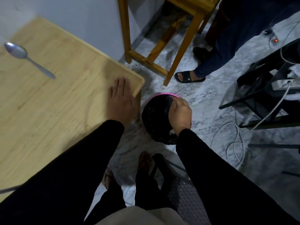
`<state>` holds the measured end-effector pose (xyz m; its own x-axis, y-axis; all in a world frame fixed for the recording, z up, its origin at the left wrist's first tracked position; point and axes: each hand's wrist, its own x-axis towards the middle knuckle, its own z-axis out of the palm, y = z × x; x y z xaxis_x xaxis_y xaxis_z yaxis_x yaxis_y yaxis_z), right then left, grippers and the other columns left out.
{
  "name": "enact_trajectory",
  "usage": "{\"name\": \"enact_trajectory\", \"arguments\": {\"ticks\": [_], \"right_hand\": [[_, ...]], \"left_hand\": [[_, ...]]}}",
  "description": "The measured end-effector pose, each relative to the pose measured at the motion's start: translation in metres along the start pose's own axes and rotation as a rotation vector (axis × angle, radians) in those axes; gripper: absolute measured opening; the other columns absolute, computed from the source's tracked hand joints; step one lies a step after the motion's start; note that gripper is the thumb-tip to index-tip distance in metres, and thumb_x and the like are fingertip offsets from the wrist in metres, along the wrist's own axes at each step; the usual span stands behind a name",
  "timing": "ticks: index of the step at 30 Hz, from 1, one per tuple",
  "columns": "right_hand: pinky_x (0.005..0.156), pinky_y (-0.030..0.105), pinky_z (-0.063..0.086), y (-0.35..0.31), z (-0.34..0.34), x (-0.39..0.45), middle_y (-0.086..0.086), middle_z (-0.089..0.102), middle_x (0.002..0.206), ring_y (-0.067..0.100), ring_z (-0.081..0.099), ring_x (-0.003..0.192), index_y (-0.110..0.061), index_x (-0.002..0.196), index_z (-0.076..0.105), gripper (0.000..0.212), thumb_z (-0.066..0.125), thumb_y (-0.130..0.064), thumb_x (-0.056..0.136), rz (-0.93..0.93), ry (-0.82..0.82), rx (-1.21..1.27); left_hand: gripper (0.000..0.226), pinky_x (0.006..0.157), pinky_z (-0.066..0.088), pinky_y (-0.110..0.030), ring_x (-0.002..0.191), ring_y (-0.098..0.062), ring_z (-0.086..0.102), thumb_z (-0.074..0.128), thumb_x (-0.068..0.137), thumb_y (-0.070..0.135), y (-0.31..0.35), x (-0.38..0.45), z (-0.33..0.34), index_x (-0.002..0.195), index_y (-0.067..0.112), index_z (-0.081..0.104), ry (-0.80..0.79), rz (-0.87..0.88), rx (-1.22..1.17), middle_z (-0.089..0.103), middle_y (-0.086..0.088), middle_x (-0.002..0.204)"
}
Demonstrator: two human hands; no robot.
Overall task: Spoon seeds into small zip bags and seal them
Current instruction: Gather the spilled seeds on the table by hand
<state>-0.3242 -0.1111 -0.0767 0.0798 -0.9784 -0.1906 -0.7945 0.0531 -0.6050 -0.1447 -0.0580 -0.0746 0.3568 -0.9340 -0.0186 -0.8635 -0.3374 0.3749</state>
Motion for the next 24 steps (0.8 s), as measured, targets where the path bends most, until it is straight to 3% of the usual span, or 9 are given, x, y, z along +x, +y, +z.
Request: {"name": "enact_trajectory", "arguments": {"ticks": [5, 12, 17, 19, 21, 24], "right_hand": [[0.116, 0.035, 0.023, -0.005, 0.001, -0.006, 0.007, 0.032, 0.151, 0.021, 0.025, 0.141, -0.01, 0.143, 0.035, 0.046, 0.033, -0.029, 0.101, -0.113, -0.11, -0.165], [0.12, 0.031, 0.007, -0.043, -0.015, -0.005, 0.007, 0.015, 0.158, 0.02, 0.007, 0.146, -0.005, 0.149, 0.017, 0.052, 0.023, -0.028, 0.103, -0.369, -0.175, -0.48], [0.118, 0.032, 0.008, -0.091, -0.018, -0.005, 0.014, 0.022, 0.155, 0.025, 0.014, 0.145, -0.001, 0.146, 0.024, 0.05, 0.034, -0.022, 0.101, -0.501, -0.115, -0.381], [0.113, 0.037, 0.026, -0.117, -0.017, -0.007, 0.02, 0.041, 0.144, 0.032, 0.034, 0.138, 0.004, 0.137, 0.04, 0.047, 0.041, -0.019, 0.096, -0.595, -0.034, -0.35], [0.099, 0.045, 0.045, -0.144, -0.013, -0.011, 0.023, 0.059, 0.124, 0.037, 0.053, 0.121, 0.006, 0.122, 0.057, 0.047, 0.04, -0.023, 0.088, -0.633, -0.026, -0.296], [0.1, 0.048, 0.044, -0.187, -0.003, -0.022, 0.024, 0.059, 0.12, 0.039, 0.053, 0.12, 0.006, 0.12, 0.056, 0.051, 0.033, -0.027, 0.088, -0.731, -0.072, -0.277]], "left_hand": [[0.057, 0.102, 0.037, -0.051, 0.125, -0.043, 0.047, 0.028, 0.089, 0.027, 0.008, 0.003, -0.005, 0.128, -0.009, 0.05, -0.01, -0.031, 0.023, 0.05, -0.029, 0.133], [0.057, 0.093, 0.046, -0.047, 0.112, -0.04, 0.057, 0.028, 0.084, 0.028, 0.024, 0.007, -0.027, 0.118, -0.008, 0.056, -0.079, 0.034, 0.051, 0.06, -0.027, 0.117], [0.054, 0.097, 0.044, -0.047, 0.117, -0.041, 0.054, 0.031, 0.083, 0.021, 0.015, 0.007, -0.066, 0.12, -0.011, 0.054, 0.02, 0.007, 0.047, 0.058, -0.027, 0.12], [0.047, 0.101, 0.04, -0.047, 0.123, -0.04, 0.049, 0.038, 0.087, 0.016, 0.005, 0.004, -0.089, 0.125, -0.009, 0.05, 0.082, -0.026, 0.059, 0.056, -0.025, 0.124], [0.046, 0.096, 0.043, -0.046, 0.118, -0.039, 0.052, 0.037, 0.085, 0.015, -0.012, 0.0, -0.114, 0.122, -0.009, 0.052, 0.141, -0.054, 0.114, 0.058, -0.024, 0.118], [0.043, 0.093, 0.047, -0.046, 0.114, -0.041, 0.055, 0.041, 0.084, 0.012, -0.044, -0.011, -0.152, 0.118, -0.01, 0.054, 0.223, -0.122, 0.157, 0.061, -0.025, 0.113]]}}
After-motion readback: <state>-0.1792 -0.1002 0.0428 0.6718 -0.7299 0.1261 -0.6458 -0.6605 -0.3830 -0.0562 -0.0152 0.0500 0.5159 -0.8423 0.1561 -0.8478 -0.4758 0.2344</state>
